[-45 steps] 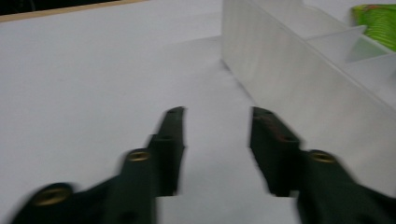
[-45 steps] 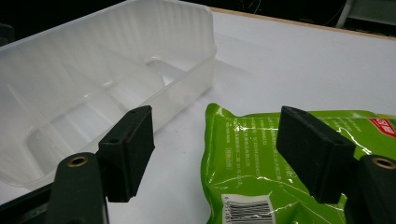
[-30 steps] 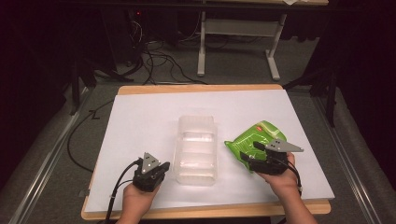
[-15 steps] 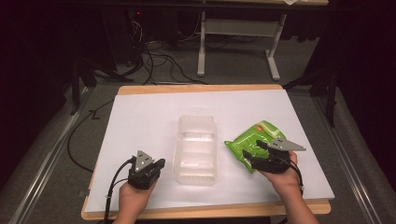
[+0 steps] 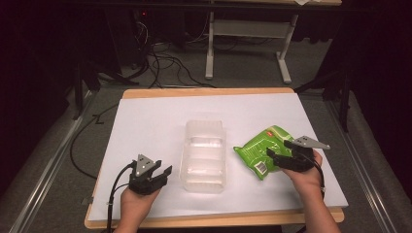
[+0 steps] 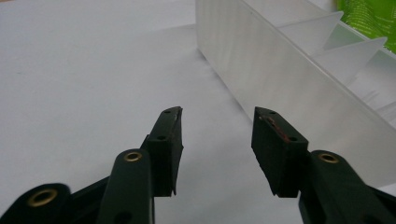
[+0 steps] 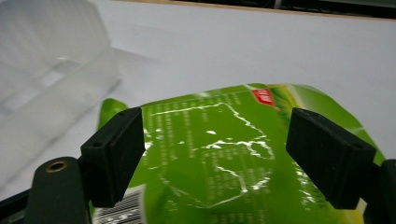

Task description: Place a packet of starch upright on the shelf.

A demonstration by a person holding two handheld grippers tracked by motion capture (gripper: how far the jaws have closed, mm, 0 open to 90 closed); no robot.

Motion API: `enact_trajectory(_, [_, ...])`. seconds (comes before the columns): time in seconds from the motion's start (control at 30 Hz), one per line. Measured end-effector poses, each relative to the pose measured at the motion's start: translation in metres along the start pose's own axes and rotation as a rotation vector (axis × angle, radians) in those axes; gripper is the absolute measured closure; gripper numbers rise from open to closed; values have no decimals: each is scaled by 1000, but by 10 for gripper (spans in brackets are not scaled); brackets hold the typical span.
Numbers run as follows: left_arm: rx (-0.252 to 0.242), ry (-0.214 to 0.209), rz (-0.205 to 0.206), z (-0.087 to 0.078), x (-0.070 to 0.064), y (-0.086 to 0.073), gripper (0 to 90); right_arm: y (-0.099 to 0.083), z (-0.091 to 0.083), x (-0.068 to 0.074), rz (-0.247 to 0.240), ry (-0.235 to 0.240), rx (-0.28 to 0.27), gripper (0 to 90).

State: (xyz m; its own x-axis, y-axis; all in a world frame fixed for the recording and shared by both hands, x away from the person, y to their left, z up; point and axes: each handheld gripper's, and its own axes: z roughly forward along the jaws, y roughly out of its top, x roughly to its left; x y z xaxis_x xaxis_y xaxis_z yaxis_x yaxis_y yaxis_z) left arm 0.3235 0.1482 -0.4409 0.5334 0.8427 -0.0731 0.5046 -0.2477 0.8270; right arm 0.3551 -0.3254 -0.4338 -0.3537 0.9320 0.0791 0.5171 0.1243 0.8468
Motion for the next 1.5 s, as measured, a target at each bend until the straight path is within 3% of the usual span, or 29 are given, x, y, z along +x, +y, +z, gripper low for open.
enact_trajectory(0.33, [1, 23, -15, -1, 6, -1, 440, -7, 9, -42, 106, -93, 63, 143])
enact_trajectory(0.4, [5, 24, -17, 0, 6, -1, 440, -9, 9, -48, 148, -88, 78, 110])
enact_trajectory(0.53, [15, 22, -13, 1, 5, -2, 441, -13, 12, -53, 185, -90, 107, 50])
enact_trajectory(0.67, [23, 19, -9, 3, 4, -2, 437, -19, 15, -58, 250, -74, 141, 33])
enact_trajectory(0.73, [22, 20, -10, 3, 4, -2, 436, -20, 16, -59, 253, -75, 151, 27])
enact_trajectory(0.83, [25, 20, -12, 3, 5, -3, 434, -24, 20, -60, 307, -47, 187, 0])
enact_trajectory(0.9, [27, 21, -13, 3, 6, -2, 434, -26, 21, -60, 317, -42, 199, 0])
enact_trajectory(1.0, [28, 23, -14, 3, 6, -3, 434, -27, 22, -61, 365, -15, 190, 0])
enact_trajectory(1.3, [38, 24, -7, 5, 5, -3, 429, -28, 23, -59, 399, 67, 173, 5])
enact_trajectory(1.5, [39, 23, -5, 5, 5, -4, 429, -27, 24, -53, 365, 65, 181, 209])
